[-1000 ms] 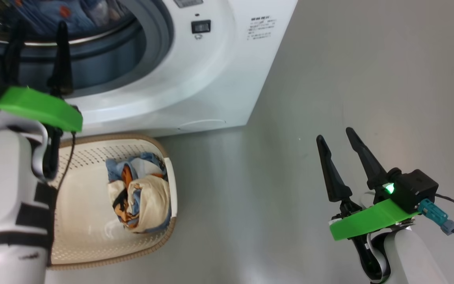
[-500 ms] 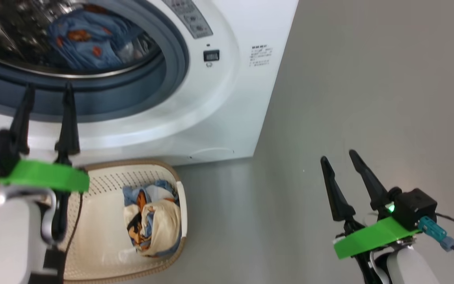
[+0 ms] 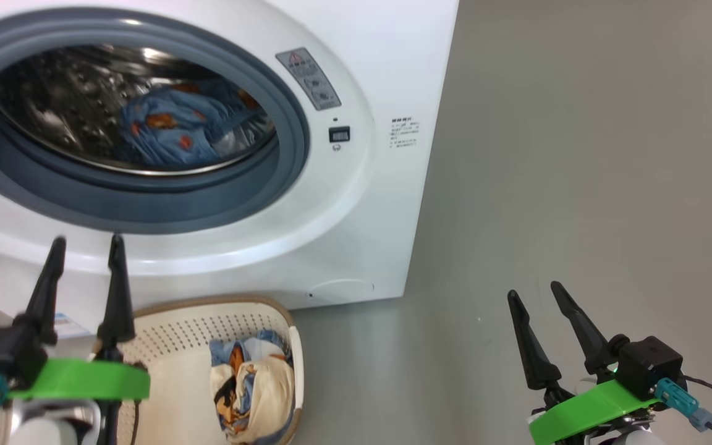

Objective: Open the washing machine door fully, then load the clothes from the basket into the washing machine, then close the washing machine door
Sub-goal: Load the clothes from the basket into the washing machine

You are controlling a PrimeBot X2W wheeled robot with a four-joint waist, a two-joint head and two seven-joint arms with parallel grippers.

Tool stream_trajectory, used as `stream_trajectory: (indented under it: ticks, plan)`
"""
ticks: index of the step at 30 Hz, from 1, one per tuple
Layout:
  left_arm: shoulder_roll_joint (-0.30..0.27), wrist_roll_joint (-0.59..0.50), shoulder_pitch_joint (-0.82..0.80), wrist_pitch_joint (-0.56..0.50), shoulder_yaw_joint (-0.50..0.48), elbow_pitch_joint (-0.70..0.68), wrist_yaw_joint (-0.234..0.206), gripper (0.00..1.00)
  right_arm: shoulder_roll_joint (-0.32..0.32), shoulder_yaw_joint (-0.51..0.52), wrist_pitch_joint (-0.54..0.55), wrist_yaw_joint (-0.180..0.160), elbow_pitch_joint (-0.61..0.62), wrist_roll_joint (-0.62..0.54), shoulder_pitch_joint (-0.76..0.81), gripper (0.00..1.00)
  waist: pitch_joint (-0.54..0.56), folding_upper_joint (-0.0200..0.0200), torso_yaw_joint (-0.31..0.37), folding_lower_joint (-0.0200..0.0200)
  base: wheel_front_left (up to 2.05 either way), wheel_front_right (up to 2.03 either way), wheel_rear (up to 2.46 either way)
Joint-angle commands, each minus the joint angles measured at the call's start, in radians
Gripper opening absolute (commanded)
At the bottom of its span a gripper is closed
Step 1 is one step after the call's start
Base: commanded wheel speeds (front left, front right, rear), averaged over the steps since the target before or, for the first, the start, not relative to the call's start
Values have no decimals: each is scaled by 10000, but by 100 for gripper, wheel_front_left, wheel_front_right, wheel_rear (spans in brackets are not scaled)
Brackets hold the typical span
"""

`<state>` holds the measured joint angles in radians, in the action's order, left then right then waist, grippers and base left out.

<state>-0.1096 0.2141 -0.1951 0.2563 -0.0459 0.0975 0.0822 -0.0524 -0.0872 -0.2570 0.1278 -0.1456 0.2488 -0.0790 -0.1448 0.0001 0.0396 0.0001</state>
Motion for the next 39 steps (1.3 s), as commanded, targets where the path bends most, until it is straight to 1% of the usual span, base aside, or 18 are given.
stream_trajectory:
  ticks: [1,11,21,39]
  plan:
    - [-170,-115,167,55,-443,-521,-74,100,22,-228,-48,29,284,-110,44,100,324,-1,-9,-1,0,0,0]
    - [119,-178,1477,55,-735,-1250,-248,100,22,-177,-48,29,454,-323,340,100,709,-1,-21,-1,0,0,0]
    - [392,-286,2486,55,-712,-1683,-367,100,22,-75,-48,29,626,-496,655,100,1106,-1,3,-1,0,0,0]
    - [565,-346,3452,55,-625,-1609,-611,100,-17,29,-48,29,942,-714,834,100,1225,-1,46,-1,0,0,0]
